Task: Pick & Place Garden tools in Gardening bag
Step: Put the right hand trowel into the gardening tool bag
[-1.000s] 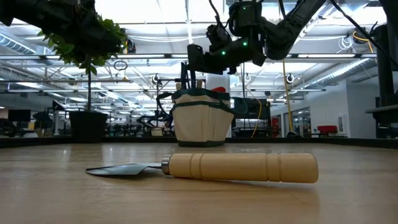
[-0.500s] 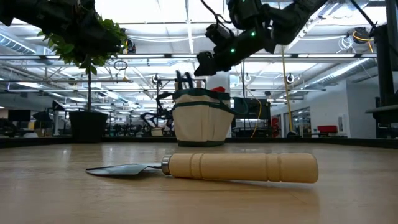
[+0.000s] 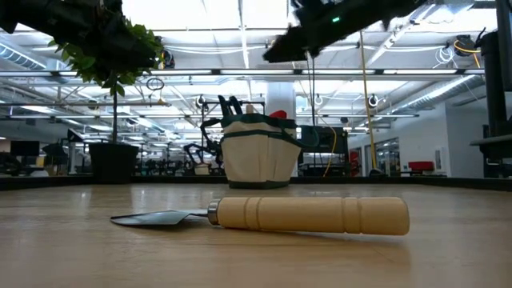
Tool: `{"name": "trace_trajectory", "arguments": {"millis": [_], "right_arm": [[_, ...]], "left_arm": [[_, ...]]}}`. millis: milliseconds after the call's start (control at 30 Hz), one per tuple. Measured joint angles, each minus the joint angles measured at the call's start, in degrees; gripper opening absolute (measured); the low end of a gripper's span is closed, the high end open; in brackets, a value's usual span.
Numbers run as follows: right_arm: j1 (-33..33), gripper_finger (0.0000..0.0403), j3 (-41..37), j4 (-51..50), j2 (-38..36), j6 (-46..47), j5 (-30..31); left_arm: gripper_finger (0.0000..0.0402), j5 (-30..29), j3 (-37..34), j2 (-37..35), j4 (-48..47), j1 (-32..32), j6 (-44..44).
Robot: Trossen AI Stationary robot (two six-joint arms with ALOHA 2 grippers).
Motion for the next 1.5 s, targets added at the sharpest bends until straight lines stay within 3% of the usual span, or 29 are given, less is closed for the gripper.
{"name": "trace_trajectory", "arguments": {"millis": [133, 267, 467, 700, 1067, 1500], "right_arm": [[1.50, 0.0208, -0.47, -16.21, -5.71, -0.01, -7.84], [3.71, 0.0208, -0.72, -28.60, -9.58, 0.39, -12.03], [11.03, 0.0208, -0.74, -38.36, -13.05, 0.39, -12.51], [24.14, 0.0208, -0.74, -47.50, -14.14, 3.07, -12.57], [43.40, 0.0208, -0.74, -52.87, -10.85, 10.95, -12.33], [54.94, 0.0208, -0.74, -51.40, -3.57, 21.33, -12.33]], "left_arm": [[0.0118, 0.00, 0.00, 0.00, 0.00, -0.01, -0.02], [0.0118, 0.00, 0.00, 0.00, 0.00, 0.00, -0.07], [0.0118, 0.00, 0.00, -0.02, 0.00, 0.01, -0.09], [0.0118, 0.07, -0.01, -0.01, 0.00, 0.02, -0.09], [0.0118, 0.11, 0.00, 0.00, 0.00, -0.01, -0.08], [0.0118, 0.22, 0.00, -0.01, -0.02, -0.01, -0.04]]}}
